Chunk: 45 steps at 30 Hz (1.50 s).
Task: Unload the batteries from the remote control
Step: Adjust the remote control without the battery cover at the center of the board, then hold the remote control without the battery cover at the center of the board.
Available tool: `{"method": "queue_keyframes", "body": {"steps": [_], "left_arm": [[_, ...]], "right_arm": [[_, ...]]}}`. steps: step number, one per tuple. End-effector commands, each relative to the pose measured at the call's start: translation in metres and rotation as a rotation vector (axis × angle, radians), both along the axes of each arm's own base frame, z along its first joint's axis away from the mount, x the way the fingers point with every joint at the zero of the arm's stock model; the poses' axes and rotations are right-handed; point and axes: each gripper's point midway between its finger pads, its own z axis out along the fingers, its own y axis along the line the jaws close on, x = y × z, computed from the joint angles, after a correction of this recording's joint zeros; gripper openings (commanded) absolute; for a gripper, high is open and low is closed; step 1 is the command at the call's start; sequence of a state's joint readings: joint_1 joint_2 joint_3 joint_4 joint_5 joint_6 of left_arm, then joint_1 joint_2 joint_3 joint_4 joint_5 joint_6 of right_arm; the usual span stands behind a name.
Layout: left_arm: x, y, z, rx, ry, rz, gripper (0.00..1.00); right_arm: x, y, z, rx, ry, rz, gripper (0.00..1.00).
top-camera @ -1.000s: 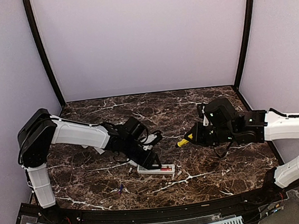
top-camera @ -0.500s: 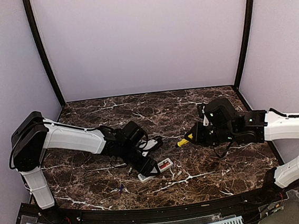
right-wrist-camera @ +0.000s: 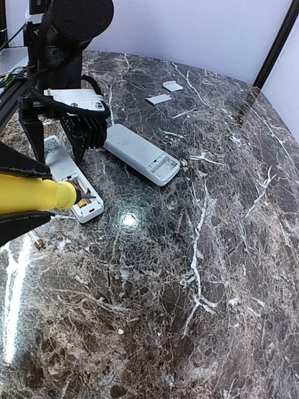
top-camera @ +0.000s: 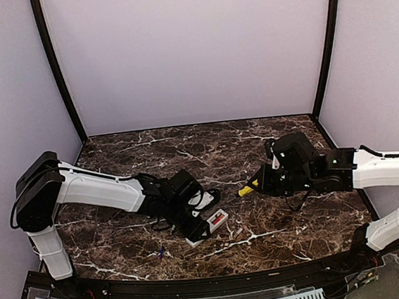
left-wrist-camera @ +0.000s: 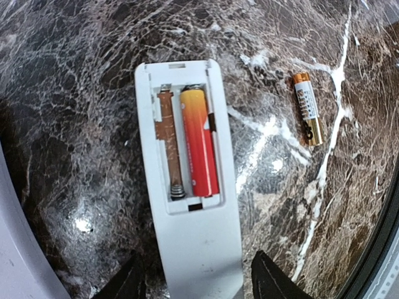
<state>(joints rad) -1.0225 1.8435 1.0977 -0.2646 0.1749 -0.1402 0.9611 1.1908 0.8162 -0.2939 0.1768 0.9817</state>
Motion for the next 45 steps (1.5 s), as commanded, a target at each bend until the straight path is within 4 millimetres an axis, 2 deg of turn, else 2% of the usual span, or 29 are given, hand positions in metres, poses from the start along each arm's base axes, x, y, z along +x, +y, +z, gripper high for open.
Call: {"method": "queue_keyframes", "body": {"steps": [1,6,12,16,20,26,30,45], "left_arm": [[-0.010,0.007,0.012,0.016,-0.003,-0.021,0.55],[-0.023,0.008,0.014,0.024,0.059,-0.069,0.53],[-0.035,0.013,0.009,0.052,0.099,-0.141,0.43],[-0.035,0.016,0.007,0.065,0.071,-0.190,0.41],[-0.036,0.014,0.005,0.051,0.057,-0.213,0.40],[-0.029,0.020,-0.001,0.088,0.003,-0.219,0.39],[-0.028,0.018,-0.001,0.090,-0.007,-0.222,0.39],[-0.028,0.018,-0.003,0.106,-0.026,-0.229,0.38]], "right_arm": [[0.001,-0.006,0.000,0.005,-0.005,-0.004,0.00],[0.000,-0.012,0.002,0.006,-0.010,0.017,0.00],[-0.004,-0.014,0.005,0.039,-0.021,0.066,0.00],[-0.012,-0.008,0.000,0.046,-0.007,0.128,0.00],[-0.020,-0.011,-0.008,0.016,0.035,0.152,0.00],[-0.033,-0.010,-0.007,0.014,0.060,0.213,0.00],[-0.031,-0.013,-0.016,-0.017,0.086,0.194,0.00],[-0.017,0.006,-0.014,0.007,0.060,0.200,0.00]]}}
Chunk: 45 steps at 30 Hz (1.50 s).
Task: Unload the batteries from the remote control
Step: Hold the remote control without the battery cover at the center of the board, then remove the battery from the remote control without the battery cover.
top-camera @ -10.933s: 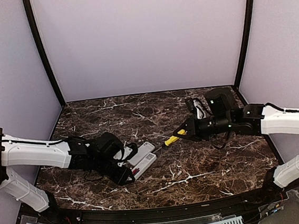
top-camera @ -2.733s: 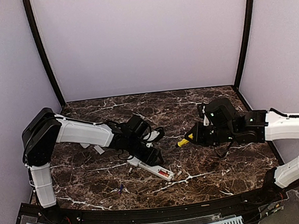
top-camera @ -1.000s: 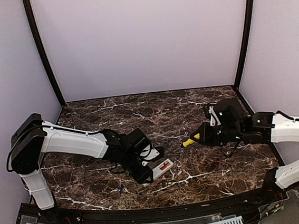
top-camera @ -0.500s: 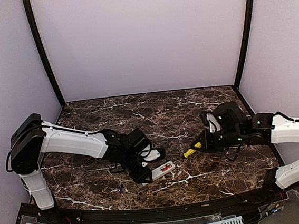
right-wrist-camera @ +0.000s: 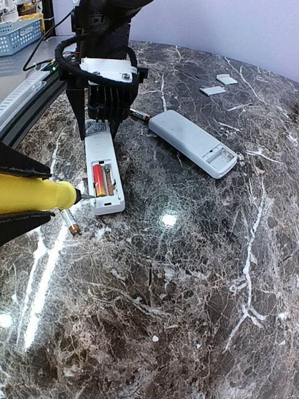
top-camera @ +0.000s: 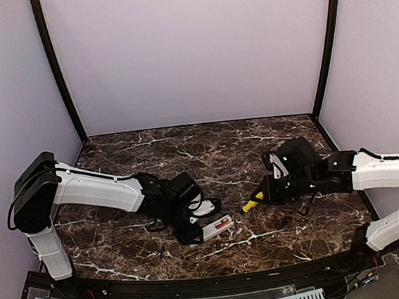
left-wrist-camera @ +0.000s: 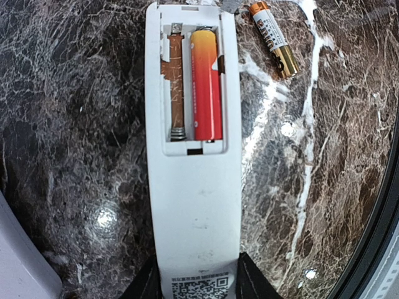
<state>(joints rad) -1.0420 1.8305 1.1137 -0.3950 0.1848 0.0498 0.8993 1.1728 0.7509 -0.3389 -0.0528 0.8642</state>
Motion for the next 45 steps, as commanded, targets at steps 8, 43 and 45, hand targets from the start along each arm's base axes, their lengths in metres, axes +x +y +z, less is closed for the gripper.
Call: {"method": "queue_keyframes", "body": {"steps": [8,43,45], "left_arm": [[-0.008,0.003,0.000,0.018,-0.009,-0.036,0.38],[-0.009,0.004,-0.005,0.045,-0.023,-0.046,0.36],[-0.008,0.004,-0.005,0.048,-0.024,-0.046,0.36]], "right_arm": [[0.011,0.013,0.014,0.036,-0.043,0.012,0.00],[0.013,0.012,0.009,0.017,-0.024,-0.003,0.00],[0.013,0.010,0.012,0.006,-0.036,-0.003,0.00]]}}
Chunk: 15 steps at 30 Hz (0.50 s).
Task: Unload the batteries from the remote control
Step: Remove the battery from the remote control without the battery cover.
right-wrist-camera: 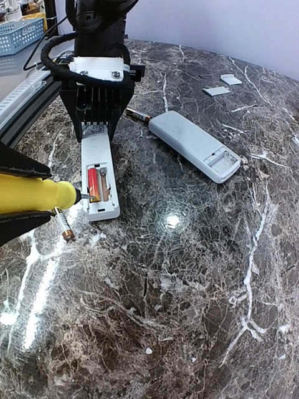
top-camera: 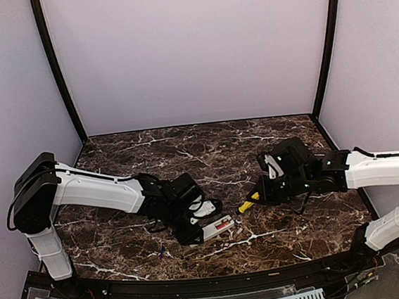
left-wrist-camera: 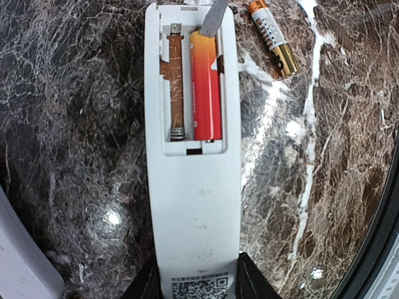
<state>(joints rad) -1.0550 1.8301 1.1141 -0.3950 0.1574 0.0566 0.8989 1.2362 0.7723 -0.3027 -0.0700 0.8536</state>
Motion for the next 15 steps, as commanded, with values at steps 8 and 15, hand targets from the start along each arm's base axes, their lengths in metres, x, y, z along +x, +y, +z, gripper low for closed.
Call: {"method": "queue_keyframes", "body": {"steps": [8,15], "left_arm": [[-0.0072,0.0053,-0.0052,0.040,-0.003,-0.034,0.36],[-0.0068,0.0054,-0.0049,0.042,-0.005,-0.034,0.36]], "right_arm": [[0.0084,-0.0025,0.0222,0.005,-0.055,-0.018,0.00],[0.0073,0.0004,0.0155,0.007,-0.038,-0.011,0.00]]}}
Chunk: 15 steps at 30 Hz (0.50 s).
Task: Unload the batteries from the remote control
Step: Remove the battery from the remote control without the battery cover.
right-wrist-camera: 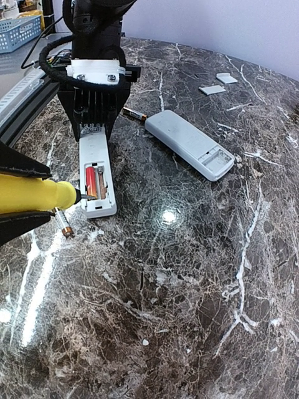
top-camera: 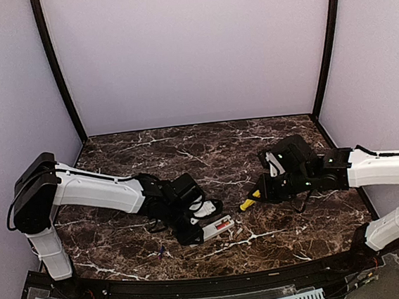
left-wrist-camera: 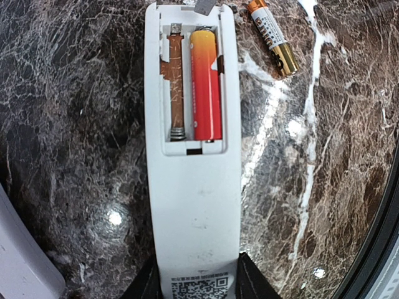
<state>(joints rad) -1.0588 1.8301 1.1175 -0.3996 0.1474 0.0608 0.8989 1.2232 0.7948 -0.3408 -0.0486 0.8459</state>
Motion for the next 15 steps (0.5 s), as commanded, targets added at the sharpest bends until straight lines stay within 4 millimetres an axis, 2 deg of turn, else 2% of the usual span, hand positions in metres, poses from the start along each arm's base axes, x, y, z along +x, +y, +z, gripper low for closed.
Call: {"method": "queue_keyframes", "body": {"steps": [1,15], "left_arm": [[-0.0070,0.0056,-0.0057,0.038,0.005,-0.030,0.36],[-0.0070,0.0055,-0.0058,0.040,0.002,-0.030,0.36]], "right_arm": [[0.0055,0.0040,0.0083,0.021,-0.023,-0.001,0.00],[0.0057,0.0058,0.0011,0.012,-0.009,0.001,0.00]]}}
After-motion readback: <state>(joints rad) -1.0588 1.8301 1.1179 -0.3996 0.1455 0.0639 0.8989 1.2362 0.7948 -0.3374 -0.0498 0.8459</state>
